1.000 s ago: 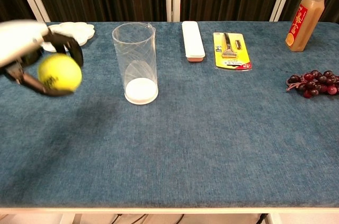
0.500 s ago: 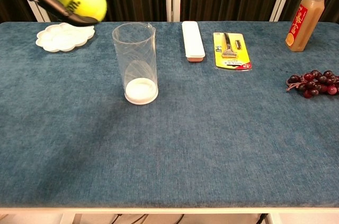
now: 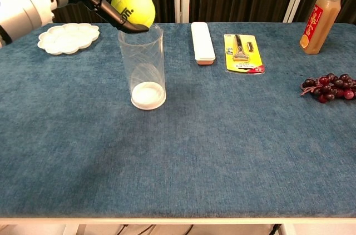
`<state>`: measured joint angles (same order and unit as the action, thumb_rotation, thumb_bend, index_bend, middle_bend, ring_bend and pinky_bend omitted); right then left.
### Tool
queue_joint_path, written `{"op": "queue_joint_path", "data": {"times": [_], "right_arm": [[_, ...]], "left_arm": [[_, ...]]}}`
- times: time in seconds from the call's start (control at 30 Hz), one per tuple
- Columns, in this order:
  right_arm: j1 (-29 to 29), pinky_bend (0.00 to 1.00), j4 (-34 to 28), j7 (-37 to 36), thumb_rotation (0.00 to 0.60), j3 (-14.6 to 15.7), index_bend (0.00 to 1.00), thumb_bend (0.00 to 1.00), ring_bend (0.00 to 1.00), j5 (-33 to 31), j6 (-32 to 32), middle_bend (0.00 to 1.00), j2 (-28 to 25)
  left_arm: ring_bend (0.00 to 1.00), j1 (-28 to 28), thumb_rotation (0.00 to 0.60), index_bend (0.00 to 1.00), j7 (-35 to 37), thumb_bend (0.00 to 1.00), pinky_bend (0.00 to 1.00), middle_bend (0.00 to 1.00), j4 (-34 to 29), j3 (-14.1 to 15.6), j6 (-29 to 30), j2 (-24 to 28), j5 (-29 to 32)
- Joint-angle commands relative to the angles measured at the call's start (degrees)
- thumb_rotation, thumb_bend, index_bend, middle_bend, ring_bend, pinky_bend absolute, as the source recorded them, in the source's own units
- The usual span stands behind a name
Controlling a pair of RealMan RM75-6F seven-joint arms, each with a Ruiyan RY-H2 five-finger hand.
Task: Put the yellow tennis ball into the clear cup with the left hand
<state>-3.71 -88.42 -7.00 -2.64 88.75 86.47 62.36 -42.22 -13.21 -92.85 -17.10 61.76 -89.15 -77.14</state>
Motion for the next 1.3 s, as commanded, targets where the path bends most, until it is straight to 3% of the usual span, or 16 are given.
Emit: {"op": "queue_joint_path", "data": {"times": [0.03,0.13,0.27,0.37,0.67,0.87,1.07,1.17,1.3], "right_arm": [[-0.03,0.0,0.23,-0.18,0.6,-0.02,0.0,0.21,0.0,-0.09,-0.13,0.0,0.06],[-0.11,0.0,0.47,-0.46,0.6,-0.09,0.0,0.21,0.0,-0.19,-0.28,0.0,0.07],[-0.17,0.0,0.52,-0.6,0.6,-0.18,0.0,0.21,0.0,-0.17,-0.26,0.0,0.0],[-0.18,0.0,0.5,-0.6,0.6,-0.2,0.0,0.21,0.0,-0.21,-0.29,0.0,-0.05],[-0.12,0.0,0.09,-0.19,0.6,-0.12,0.0,0.21,0.0,0.08,-0.09,0.0,-0.16],[-0.14,0.0,-0.42,0.35,0.6,-0.02,0.0,0.21,0.0,0.32,-0.09,0.0,-0.37],[-0.27,0.0,-0.47,0.95,0.6,0.18,0.0,0.21,0.0,0.54,-0.39,0.0,0.12],[-0.42,0.0,-0.56,1.39,0.6,0.23,0.0,0.21,0.0,0.62,-0.62,0.0,0.36],[-0.67,0.0,-1.24,2.9,0.6,0.12,0.0,0.21,0.0,0.02,-1.34,0.0,0.52]], "left_arm": [[0.56,-0.46,0.6,0.54,0.01,0.25,0.83,0.54,0.77,0.09,0.05,-0.72,0.51],[0.51,-0.77,0.6,0.46,1.04,0.23,0.77,0.5,1.4,0.32,0.02,-1.26,0.82],[0.34,-1.15,0.6,0.25,3.74,0.16,0.61,0.34,1.54,0.63,-0.61,-1.02,0.63],[0.25,-1.27,0.6,0.2,4.86,0.12,0.5,0.27,1.92,0.91,-0.06,-0.89,-0.28],[0.23,-0.37,0.6,0.21,4.18,0.11,0.4,0.26,0.28,1.79,2.51,0.9,-1.25],[0.23,4.37,0.6,0.3,-1.67,0.12,0.35,0.26,-4.67,3.81,9.52,7.26,-3.95],[0.17,14.64,0.6,0.3,-6.76,0.13,0.22,0.24,-8.1,11.04,17.23,16.95,-4.59],[0.13,19.29,0.6,0.3,-6.99,0.13,0.12,0.23,-6.37,14.4,20.64,19.27,-5.05],[0.12,23.97,0.6,0.3,-5.74,0.13,0.09,0.23,-4.29,17.04,24.0,20.1,-5.14]]}}
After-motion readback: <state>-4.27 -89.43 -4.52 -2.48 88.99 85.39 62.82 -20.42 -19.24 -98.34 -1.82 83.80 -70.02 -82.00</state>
